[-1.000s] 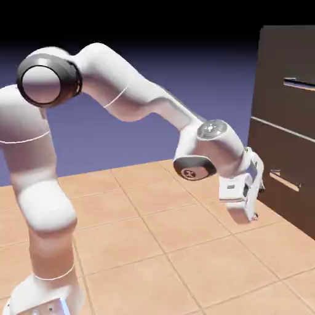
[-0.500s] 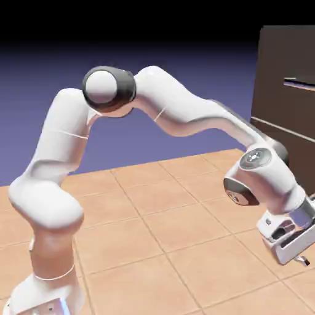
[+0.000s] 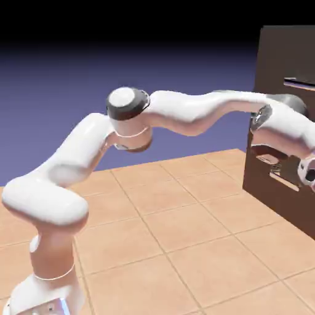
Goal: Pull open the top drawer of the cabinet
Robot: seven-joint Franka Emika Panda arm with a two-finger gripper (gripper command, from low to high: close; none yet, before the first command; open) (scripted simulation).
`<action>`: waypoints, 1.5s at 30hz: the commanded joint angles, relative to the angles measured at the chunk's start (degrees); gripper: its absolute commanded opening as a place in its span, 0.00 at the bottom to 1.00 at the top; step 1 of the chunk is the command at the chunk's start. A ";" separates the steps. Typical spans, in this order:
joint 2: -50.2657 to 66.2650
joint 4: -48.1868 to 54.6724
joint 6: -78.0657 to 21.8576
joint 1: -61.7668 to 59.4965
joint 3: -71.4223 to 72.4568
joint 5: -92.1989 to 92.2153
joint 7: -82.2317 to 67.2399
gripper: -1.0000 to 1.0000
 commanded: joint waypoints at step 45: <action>31.06 8.10 -10.60 15.34 -27.96 33.78 10.96 0.00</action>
